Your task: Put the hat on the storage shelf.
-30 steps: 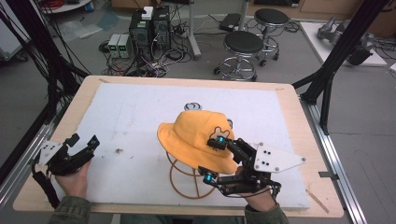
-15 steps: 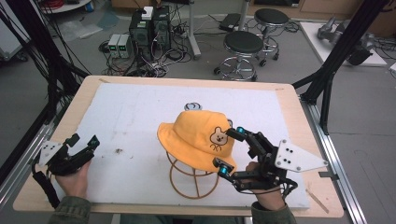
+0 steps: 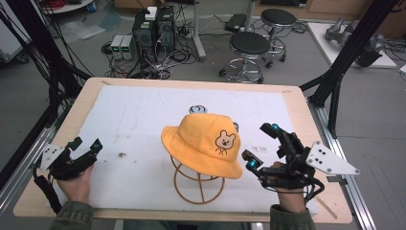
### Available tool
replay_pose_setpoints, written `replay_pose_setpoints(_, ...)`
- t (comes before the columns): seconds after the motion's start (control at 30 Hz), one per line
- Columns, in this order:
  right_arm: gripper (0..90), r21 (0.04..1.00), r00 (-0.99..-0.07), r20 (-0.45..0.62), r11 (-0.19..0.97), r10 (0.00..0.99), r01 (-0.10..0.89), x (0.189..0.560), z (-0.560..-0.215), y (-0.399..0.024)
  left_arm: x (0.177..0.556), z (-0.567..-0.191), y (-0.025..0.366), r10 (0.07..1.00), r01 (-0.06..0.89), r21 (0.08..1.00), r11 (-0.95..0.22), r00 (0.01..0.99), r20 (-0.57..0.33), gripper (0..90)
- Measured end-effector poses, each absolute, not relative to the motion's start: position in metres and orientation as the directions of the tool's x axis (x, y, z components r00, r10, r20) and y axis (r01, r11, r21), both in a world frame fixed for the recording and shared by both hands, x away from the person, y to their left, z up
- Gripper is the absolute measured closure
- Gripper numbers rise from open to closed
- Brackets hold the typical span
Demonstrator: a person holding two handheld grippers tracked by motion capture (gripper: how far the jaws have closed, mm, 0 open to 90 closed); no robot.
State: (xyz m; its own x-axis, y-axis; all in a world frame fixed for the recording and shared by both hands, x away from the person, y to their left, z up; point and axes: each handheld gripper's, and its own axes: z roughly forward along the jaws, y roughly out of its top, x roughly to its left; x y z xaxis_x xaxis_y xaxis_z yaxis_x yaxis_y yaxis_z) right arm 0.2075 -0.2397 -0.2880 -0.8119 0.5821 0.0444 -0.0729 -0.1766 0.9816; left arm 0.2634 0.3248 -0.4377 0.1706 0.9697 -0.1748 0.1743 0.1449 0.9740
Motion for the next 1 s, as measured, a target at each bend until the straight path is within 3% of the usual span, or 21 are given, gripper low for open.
replay_pose_setpoints(0.57,10.4,0.976,-0.666,0.077,-0.194,0.742,-0.103,0.212,-0.300,-0.272,0.262,-0.437,0.327,0.970,0.169,0.974,0.152,0.165,-0.180,25.5)
replay_pose_setpoints(0.7,10.4,0.975,-0.587,0.070,-0.181,0.806,-0.132,0.211,-0.304,-0.282,0.262,-0.437,0.327,0.969,0.168,0.974,0.155,0.165,-0.183,25.5)
replay_pose_setpoints(1.0,10.4,0.958,-0.423,0.175,-0.253,0.889,-0.135,0.215,-0.319,-0.310,0.262,-0.437,0.327,0.969,0.166,0.973,0.160,0.162,-0.187,25.5)
